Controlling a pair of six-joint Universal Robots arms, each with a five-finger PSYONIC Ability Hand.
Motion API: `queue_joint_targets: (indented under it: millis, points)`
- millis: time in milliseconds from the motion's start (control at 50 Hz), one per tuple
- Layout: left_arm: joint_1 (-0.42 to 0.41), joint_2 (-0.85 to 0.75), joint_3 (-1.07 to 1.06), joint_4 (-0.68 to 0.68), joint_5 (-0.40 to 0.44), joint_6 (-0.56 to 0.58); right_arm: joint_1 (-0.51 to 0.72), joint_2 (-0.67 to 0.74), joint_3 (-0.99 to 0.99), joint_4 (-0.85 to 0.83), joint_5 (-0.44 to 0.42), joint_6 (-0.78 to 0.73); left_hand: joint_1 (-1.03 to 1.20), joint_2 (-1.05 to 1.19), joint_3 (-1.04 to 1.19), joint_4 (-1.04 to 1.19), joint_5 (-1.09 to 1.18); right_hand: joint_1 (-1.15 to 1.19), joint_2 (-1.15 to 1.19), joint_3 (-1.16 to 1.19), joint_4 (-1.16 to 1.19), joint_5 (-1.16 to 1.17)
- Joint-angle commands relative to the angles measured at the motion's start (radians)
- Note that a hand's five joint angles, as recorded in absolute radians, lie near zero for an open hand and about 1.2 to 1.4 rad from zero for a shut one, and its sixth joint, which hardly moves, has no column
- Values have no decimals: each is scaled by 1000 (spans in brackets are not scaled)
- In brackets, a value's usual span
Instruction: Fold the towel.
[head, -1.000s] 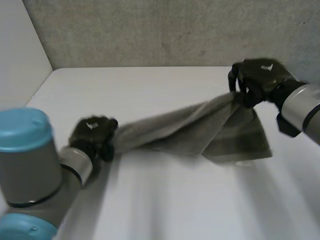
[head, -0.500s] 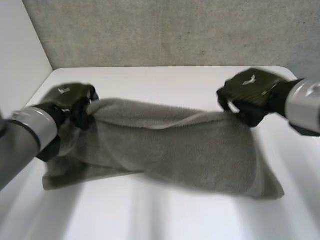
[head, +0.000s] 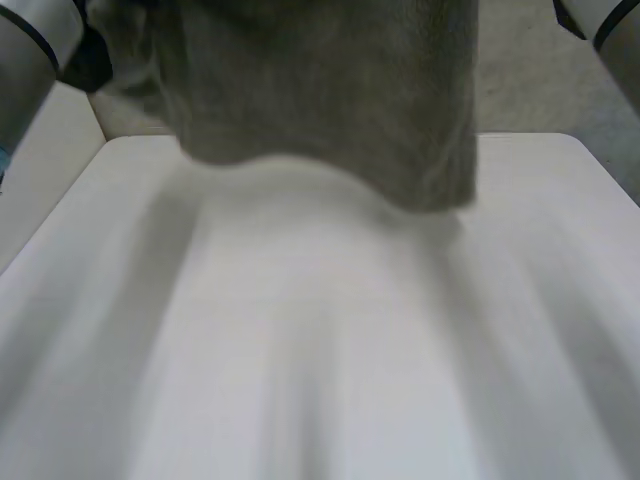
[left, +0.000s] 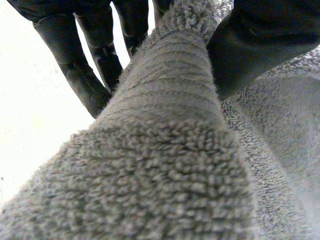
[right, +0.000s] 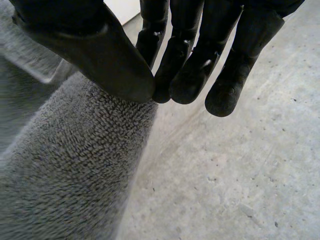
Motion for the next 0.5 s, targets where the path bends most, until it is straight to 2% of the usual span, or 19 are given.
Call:
queue_joint_targets:
  millis: [20,140,320,380,480,500]
  points:
    - [20,22,-127,44,4,-59,12,-1,74,121,-6,-88,-13,-73,-138,-112,-266,64,98,64,57,40]
    - [76,11,-324,46,41,-57,25,19,217,175,1,-250,-13,-73,-138,-112,-266,64,98,64,57,40]
    - [117,-36,-597,83,108,-31,59,70,497,164,-3,-283,-13,-73,-138,-112,-266,64,98,64,57,40]
    - [136,-44,-753,121,127,39,91,137,649,137,-5,-281,-13,-73,-138,-112,-266,64,98,64,57,40]
    - [136,-30,-865,129,147,136,131,147,707,140,0,-277,-100,-161,-226,-199,-354,64,98,64,57,40]
    - [131,-24,-889,127,151,163,133,142,704,141,3,-272,-138,-199,-264,-237,-392,-394,-360,-394,-401,-418]
